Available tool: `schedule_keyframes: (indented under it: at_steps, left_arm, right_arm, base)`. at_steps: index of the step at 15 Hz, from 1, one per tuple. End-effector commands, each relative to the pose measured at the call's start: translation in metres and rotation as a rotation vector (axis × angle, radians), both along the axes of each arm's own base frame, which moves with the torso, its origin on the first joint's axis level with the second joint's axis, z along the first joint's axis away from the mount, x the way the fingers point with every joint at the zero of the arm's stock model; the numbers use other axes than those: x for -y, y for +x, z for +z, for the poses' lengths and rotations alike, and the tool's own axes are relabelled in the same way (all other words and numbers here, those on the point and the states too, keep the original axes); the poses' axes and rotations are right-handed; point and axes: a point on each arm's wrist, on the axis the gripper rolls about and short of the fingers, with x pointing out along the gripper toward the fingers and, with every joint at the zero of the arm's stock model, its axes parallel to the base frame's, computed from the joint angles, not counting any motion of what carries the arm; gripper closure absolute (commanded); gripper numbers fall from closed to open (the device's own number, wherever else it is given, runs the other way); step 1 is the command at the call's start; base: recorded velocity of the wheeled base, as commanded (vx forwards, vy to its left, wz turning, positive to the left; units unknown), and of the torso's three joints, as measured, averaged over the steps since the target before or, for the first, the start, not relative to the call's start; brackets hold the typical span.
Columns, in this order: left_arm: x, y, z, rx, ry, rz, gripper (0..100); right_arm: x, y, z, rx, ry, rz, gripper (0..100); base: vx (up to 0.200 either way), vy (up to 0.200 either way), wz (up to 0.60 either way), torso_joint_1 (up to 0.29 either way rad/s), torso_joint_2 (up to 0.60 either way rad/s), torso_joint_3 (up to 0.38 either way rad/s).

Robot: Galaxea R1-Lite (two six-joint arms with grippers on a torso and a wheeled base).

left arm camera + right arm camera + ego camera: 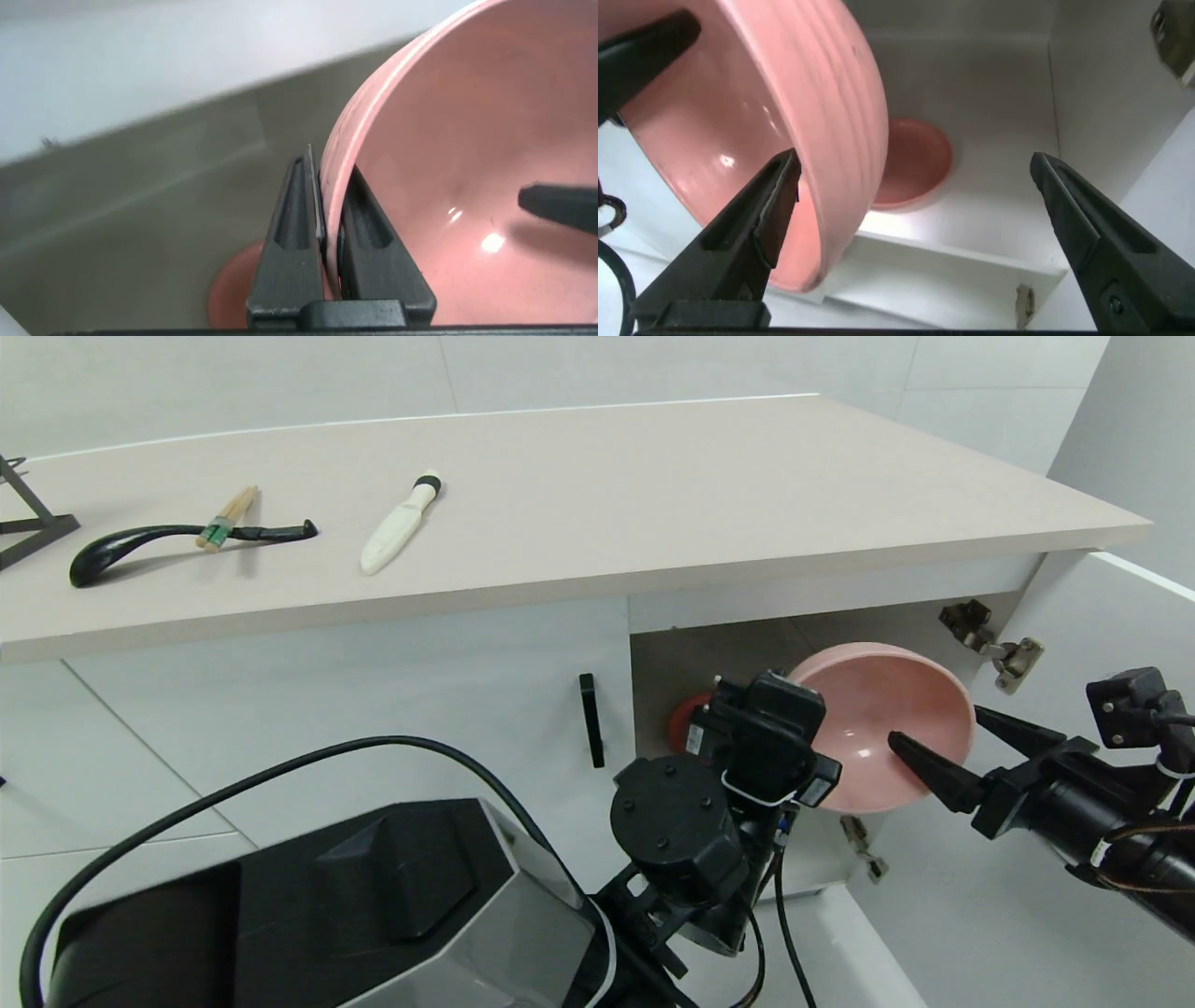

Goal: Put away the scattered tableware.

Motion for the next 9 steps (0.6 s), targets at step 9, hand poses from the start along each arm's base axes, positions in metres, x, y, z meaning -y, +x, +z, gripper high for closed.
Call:
schedule_keyframes:
  at_steps: [9]
  left_arm:
    - [0.0009,-0.0020,0.0069,0.011,-0.019,-0.006,100]
  right_arm:
    - [0.0010,-0.0028,0.0071,0.033,0.007,-0.001,0]
  base:
    - [0.000,0.000,0.00,0.000,0.00,0.000]
